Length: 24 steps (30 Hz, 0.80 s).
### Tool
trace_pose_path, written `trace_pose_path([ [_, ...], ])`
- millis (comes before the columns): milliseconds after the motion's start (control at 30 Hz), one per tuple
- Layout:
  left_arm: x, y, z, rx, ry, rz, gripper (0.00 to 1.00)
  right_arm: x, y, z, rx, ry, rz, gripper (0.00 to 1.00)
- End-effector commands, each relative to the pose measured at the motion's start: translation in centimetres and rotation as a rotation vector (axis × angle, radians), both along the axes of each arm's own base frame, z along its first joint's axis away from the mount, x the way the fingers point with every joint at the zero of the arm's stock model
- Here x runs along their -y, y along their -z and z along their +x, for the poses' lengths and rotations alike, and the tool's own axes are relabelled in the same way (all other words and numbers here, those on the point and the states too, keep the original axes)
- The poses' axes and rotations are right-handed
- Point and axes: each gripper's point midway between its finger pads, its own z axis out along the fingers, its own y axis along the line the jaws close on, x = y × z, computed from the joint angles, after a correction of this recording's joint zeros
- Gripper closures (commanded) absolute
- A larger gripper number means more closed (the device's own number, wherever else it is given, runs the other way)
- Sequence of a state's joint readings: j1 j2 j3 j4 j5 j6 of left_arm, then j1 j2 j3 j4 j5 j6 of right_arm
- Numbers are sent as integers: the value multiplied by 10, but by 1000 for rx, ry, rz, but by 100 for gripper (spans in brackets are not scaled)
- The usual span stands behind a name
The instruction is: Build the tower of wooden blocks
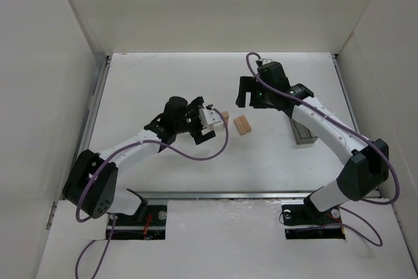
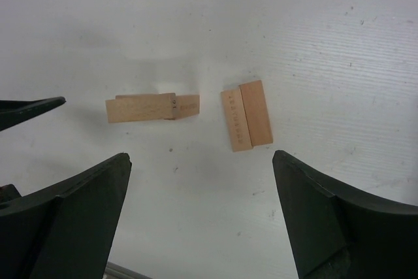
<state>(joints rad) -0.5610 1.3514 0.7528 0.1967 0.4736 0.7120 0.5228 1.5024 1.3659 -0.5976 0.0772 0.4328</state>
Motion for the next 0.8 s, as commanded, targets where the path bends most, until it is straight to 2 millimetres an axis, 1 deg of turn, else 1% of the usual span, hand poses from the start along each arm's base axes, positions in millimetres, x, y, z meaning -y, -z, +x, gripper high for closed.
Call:
trace_pose_path([
  [0,8,-27,23,73,-59,-79,0,-8,-5,13,59,-36,16,5],
  [33,7,-25,28,74,-85,-80,0,-9,-7,15,70,-36,22,5],
  [67,6,-25,33,82,-108,-83,0,-11,-3,15,58,-44,23,5],
  [100,3,-30,40,107,-142,-93,0,-11,-7,17,70,-51,21,5],
  [167,6,-28,47,107,-151,-88,0,-14,-11,23,86,-57,21,5],
  [233,6,-24,51,100,-155,-68,0,-11,-11,27,87,-60,4,5],
  [267,7,-22,53,94,-151,-53,2,-12,-12,29,89,-60,5,5],
  [333,8,-22,56,101,-146,-46,4,-12,-12,29,92,-66,-1,5],
  [367,8,-22,57,116,-138,-36,4,-9,-17,33,102,-57,3,5],
  [400,10,-22,56,122,-122,-34,4,-10,-13,34,94,-57,-1,5],
  [433,10,-22,56,122,-121,-34,4,-10,-13,34,94,-57,-1,5],
  [467,8,-18,54,115,-121,-29,4,-10,-13,34,94,-57,-1,5],
  [500,8,-18,54,115,-121,-29,4,-6,-13,36,94,-48,-1,5],
  [567,10,-18,53,113,-113,-32,4,-6,-13,36,97,-53,-8,5],
  [600,6,-18,55,120,-118,-27,4,-6,-13,36,97,-53,-8,5],
  [633,6,-14,56,111,-118,-21,4,-6,-17,37,105,-53,-4,5],
  [667,7,-18,58,126,-114,-21,4,-3,-17,39,105,-44,-4,5],
  [700,7,-14,58,119,-114,-15,4,-4,-17,38,103,-51,1,5],
  [733,5,-18,62,127,-123,-20,4,-5,-17,41,103,-51,1,5],
  [767,5,-15,63,119,-123,-15,4,-5,-17,41,103,-51,1,5],
])
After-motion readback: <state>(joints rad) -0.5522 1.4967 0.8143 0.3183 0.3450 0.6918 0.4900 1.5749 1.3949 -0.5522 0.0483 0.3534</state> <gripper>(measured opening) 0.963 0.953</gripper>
